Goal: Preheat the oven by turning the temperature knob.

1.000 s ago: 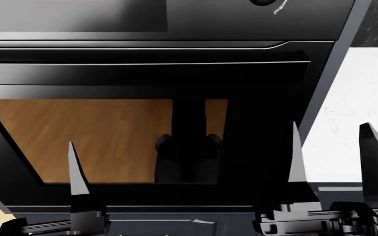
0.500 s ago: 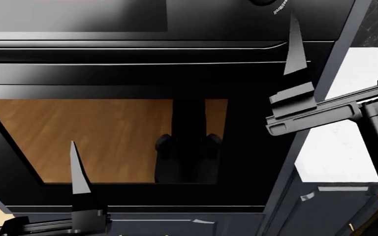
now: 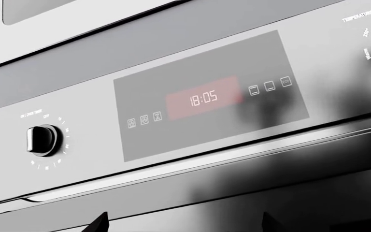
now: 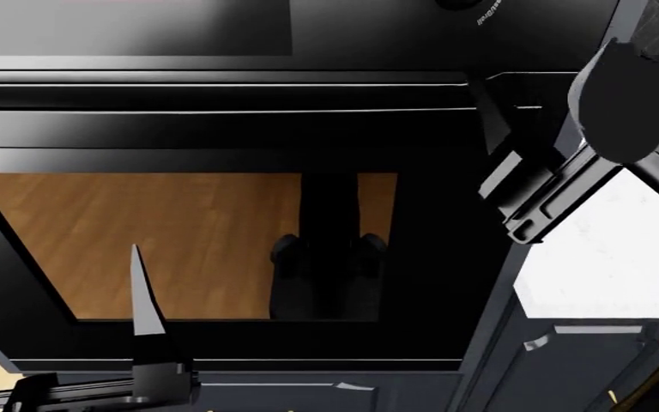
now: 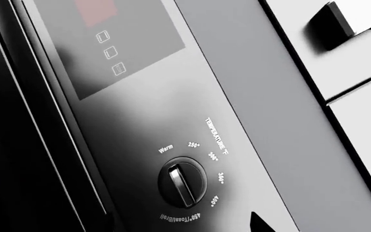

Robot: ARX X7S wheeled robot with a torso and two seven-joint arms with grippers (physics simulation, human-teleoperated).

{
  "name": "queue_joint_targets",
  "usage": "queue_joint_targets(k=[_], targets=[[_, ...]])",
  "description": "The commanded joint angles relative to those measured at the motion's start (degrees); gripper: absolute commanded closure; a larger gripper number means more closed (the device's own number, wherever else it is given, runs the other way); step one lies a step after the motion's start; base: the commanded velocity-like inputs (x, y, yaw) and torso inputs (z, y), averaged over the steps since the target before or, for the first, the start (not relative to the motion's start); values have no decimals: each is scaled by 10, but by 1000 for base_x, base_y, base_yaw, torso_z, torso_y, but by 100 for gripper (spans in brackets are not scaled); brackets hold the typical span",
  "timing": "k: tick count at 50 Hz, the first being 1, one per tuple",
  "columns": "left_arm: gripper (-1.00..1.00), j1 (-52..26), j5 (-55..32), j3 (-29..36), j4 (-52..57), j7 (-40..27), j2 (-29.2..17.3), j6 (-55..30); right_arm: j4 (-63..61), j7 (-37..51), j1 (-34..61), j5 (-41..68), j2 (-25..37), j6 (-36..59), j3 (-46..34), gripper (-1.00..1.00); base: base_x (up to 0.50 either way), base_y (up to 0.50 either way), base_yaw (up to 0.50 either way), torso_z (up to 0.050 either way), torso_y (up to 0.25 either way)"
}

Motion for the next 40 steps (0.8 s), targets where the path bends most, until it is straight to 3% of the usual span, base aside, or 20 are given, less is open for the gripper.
queue_joint_targets(k=[1, 15, 30, 40], targets=[[-100, 1, 4, 3, 0, 1, 0, -2, 43, -171, 13, -137, -77, 103, 25, -100, 0, 0, 0, 0, 0], [-100, 2, -2, 0, 0, 1, 0, 0, 75, -212, -13, -209, -129, 124, -1, -100, 0, 0, 0, 0, 0], [-100, 0, -4, -1, 0, 0, -1, -9, 111, -313, -9, -350, -140, 76, -93, -100, 0, 0, 0, 0, 0], [-100, -2, -1, 3, 0, 0, -1, -14, 138, -327, -28, -391, -148, 53, -110, -100, 0, 0, 0, 0, 0]])
